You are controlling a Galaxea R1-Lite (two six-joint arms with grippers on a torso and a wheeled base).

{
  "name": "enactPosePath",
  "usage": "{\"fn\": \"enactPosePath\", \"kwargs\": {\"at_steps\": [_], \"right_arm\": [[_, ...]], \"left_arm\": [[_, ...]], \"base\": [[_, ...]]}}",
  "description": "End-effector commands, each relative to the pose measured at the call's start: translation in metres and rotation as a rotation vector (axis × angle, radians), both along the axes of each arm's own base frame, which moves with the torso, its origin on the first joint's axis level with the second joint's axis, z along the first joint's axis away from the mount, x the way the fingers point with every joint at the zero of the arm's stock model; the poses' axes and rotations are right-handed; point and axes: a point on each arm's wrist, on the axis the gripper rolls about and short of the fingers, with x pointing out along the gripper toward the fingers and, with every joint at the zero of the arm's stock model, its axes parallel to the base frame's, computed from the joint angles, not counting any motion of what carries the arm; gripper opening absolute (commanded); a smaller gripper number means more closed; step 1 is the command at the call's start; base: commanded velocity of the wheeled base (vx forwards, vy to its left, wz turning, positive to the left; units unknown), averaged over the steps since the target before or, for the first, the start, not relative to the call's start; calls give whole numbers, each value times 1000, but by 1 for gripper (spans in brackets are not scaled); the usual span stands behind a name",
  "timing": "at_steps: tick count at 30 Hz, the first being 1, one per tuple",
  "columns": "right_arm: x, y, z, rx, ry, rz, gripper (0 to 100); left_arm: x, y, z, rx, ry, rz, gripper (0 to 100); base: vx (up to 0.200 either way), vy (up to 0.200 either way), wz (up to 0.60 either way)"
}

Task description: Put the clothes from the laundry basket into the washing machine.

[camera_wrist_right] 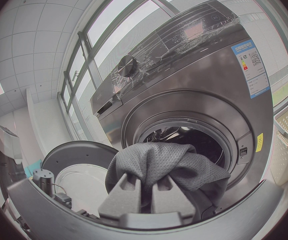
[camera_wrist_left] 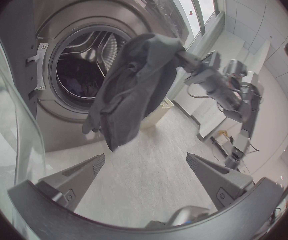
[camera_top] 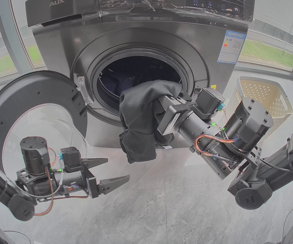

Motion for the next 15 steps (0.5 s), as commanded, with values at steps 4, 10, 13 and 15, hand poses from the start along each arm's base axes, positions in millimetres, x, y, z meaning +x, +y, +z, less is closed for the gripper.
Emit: {"fn": "enactPosePath", "kwargs": {"at_steps": [4, 10, 13, 15], "right_arm": [[-3, -1, 2, 6, -5, 4, 0], [-3, -1, 2, 7, -6, 6, 0], [-5, 1, 3, 9, -7, 12, 0], [-5, 1, 3, 10, -8, 12, 0]], "left_arm": [[45, -39, -40, -14, 72, 59, 100], [57, -48, -41, -29, 61, 80, 100], [60, -55, -45, -32, 65, 69, 100], [64, -58, -47, -34, 65, 69, 100]], "base": [[0, 0, 0], [0, 0, 0], [0, 0, 0], [0, 0, 0]]}}
